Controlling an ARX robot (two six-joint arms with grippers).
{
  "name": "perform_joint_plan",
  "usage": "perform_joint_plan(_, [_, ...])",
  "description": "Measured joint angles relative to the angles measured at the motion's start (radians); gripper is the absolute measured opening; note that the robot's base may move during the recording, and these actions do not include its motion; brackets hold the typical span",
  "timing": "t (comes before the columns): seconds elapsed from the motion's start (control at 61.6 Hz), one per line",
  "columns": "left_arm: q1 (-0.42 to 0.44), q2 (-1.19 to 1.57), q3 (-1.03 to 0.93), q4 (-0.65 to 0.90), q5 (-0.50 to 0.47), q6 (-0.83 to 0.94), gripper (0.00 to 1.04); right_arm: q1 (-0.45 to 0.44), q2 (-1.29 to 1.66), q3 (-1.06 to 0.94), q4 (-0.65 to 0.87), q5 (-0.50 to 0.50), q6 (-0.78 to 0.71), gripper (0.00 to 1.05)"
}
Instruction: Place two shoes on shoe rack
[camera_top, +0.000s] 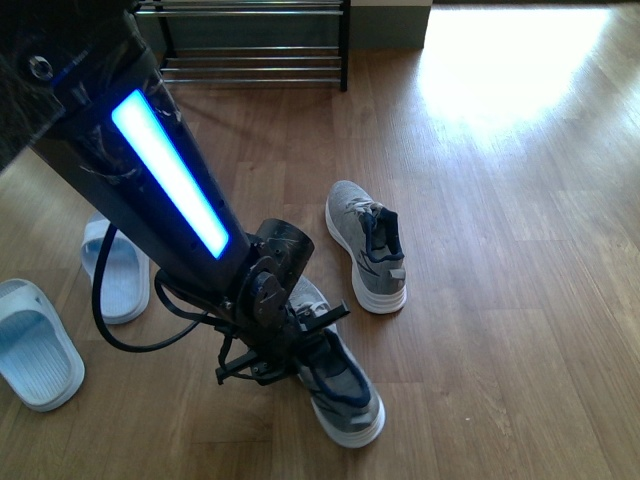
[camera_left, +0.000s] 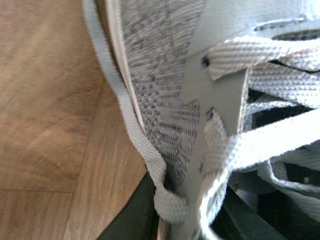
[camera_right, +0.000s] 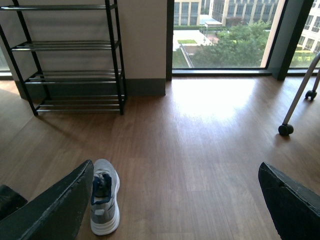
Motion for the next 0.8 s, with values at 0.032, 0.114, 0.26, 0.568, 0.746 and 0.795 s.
perform_joint_plan(0.032, [0.006, -0.018, -0.023, 0.008, -0.020, -0.004, 0.14, 0.000, 0.000, 0.000, 0.000, 0.000, 0.000, 0.96])
perform_joint_plan(0.114, [0.023, -0.067, -0.078, 0.021, -0.072, -0.008, 0.04, 0.000, 0.000, 0.000, 0.000, 0.000, 0.000, 0.96])
perform_joint_plan(0.26, [0.070, -0.242, -0.259, 0.098, -0.188, -0.004, 0.02, 0.000, 0.000, 0.000, 0.000, 0.000, 0.000, 0.96])
perform_joint_plan(0.568, [0.123, -0.821, -0.694, 0.274, -0.442, 0.142, 0.02, 0.000, 0.000, 0.000, 0.000, 0.000, 0.000, 0.96])
perform_joint_plan(0.746, [0.128, -1.186, -0.931, 0.280, -0.644, 0.300, 0.02, 0.000, 0.000, 0.000, 0.000, 0.000, 0.000, 0.96])
perform_joint_plan(0.795, [0.124, -1.277, -0.987, 0.274, -0.688, 0.344, 0.02, 0.000, 0.000, 0.000, 0.000, 0.000, 0.000, 0.96])
